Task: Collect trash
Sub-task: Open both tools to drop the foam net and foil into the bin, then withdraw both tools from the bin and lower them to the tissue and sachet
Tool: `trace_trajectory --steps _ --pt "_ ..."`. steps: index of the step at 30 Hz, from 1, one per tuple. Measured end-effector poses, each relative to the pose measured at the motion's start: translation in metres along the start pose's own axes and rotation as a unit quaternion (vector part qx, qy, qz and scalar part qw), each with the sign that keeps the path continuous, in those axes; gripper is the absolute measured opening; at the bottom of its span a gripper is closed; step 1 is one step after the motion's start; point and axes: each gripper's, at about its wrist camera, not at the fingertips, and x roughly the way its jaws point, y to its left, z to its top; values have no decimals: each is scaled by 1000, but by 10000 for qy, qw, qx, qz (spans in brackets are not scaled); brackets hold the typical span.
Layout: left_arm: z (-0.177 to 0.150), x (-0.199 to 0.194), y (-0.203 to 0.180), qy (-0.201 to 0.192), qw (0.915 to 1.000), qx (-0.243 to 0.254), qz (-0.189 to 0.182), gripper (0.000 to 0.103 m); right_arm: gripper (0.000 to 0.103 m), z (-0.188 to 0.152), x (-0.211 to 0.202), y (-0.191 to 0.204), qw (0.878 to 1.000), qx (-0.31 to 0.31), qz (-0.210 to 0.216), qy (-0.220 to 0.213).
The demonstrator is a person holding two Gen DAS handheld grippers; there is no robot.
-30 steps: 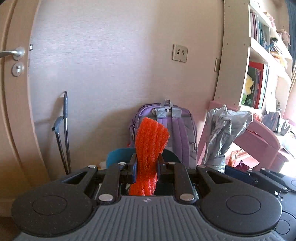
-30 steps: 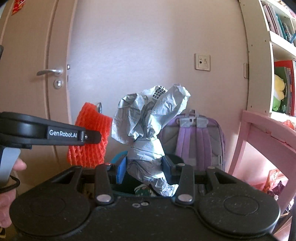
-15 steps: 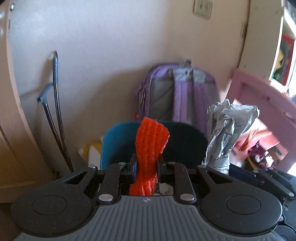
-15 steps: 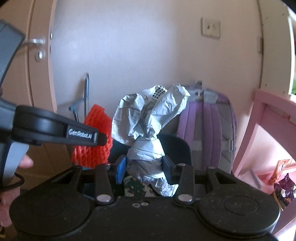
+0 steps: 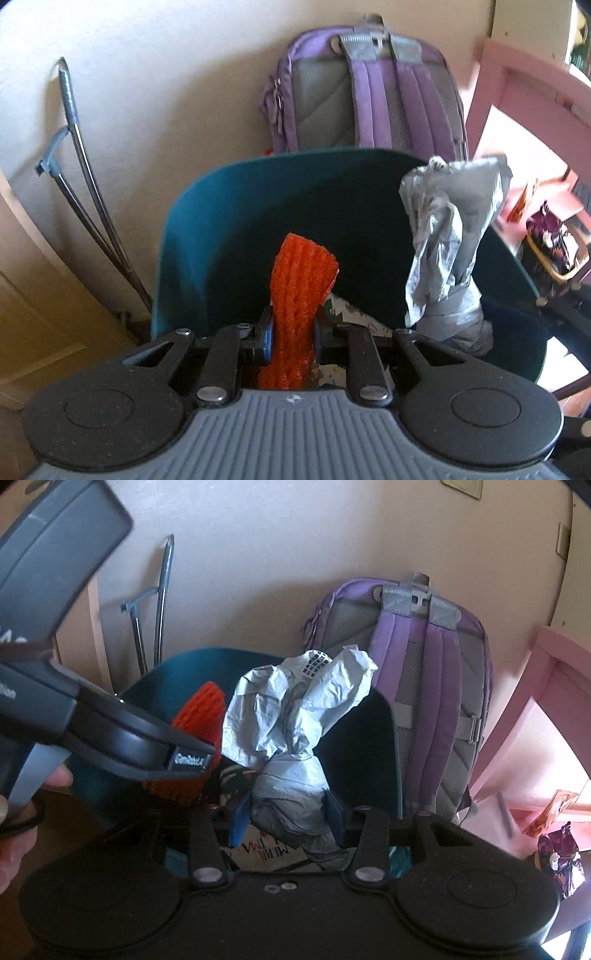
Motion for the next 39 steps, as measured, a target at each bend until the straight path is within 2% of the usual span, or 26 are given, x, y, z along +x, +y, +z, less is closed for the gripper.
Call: trace_trajectory --steps 4,7,8,11,14,17,30,38,39 --pt "-2 4 1 119 9999 -35 -22 22 49 1 1 -2 10000 15 -18 74" --pt "-4 0 3 106 9998 -124 -86 33 52 -1 -5 -2 10000 28 -2 59" --pt "-5 -3 4 88 9998 -154 -103 42 52 -1 -7 -3 10000 49 -23 28" --pt "-7 -13 2 -42 9998 -146 -91 58 53 -2 -13 -4 9999 110 -13 -19" --pt "-7 -27 0 -172 9998 -86 -41 61 54 -2 -23 -2 9999 138 -26 -89" --pt "-9 -43 0 -306 9995 -116 -22 69 56 -1 -35 -1 9996 208 -5 -177" --pt "-46 -142 -2 -895 9959 -53 -109 69 61 -16 -125 16 9983 146 166 -537" --pt "-92 -184 -2 -1012 9944 75 -310 69 64 -47 -164 24 9973 88 475 -560" --pt "-99 -187 -1 -1005 9943 68 -347 72 64 -52 -166 25 9972 82 507 -553"
